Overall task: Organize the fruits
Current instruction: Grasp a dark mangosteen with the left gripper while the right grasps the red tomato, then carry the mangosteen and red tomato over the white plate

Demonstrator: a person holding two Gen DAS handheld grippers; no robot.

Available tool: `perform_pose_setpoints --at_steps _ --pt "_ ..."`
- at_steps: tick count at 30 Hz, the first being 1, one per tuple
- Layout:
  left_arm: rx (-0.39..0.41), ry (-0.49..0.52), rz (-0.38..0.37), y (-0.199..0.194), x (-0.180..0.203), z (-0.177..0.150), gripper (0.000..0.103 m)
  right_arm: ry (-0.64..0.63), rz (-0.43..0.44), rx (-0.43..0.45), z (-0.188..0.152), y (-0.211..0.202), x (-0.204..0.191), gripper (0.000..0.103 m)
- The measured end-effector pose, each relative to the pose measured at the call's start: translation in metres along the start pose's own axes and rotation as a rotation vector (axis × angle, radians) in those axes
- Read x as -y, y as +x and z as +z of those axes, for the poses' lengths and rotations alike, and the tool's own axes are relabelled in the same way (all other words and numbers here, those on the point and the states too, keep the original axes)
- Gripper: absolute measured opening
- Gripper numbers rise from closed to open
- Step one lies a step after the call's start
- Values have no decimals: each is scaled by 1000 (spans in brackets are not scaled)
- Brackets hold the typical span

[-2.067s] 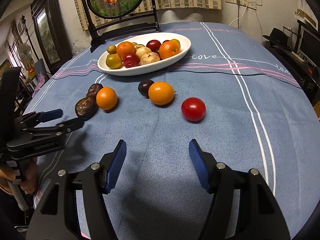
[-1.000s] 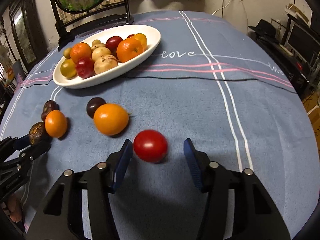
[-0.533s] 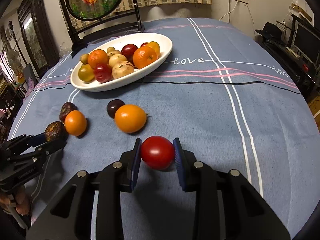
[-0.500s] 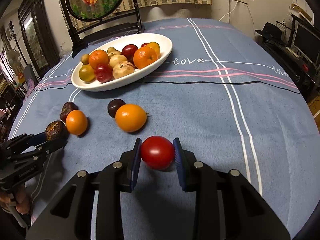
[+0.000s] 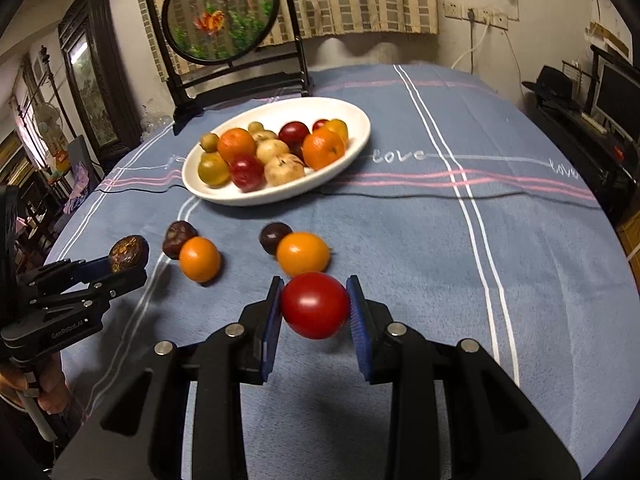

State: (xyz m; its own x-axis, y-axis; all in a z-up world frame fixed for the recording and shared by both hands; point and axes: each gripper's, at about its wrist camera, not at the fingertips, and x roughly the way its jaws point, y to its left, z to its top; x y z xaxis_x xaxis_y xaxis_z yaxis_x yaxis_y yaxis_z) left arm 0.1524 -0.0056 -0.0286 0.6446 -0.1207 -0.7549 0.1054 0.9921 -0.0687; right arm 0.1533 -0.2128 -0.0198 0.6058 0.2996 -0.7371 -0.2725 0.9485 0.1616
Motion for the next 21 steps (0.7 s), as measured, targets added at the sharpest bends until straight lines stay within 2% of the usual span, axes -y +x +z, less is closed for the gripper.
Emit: perform_pose_setpoints --at_steps 12,15,21 --pt "68 28 23 -11 -3 50 44 -76 15 72 46 -2 -19 32" --pt "76 32 24 -7 -3 63 44 -79 19 92 62 8 -22 32" --pt "65 36 29 16 -4 85 44 -80 43 72 86 39 -26 32"
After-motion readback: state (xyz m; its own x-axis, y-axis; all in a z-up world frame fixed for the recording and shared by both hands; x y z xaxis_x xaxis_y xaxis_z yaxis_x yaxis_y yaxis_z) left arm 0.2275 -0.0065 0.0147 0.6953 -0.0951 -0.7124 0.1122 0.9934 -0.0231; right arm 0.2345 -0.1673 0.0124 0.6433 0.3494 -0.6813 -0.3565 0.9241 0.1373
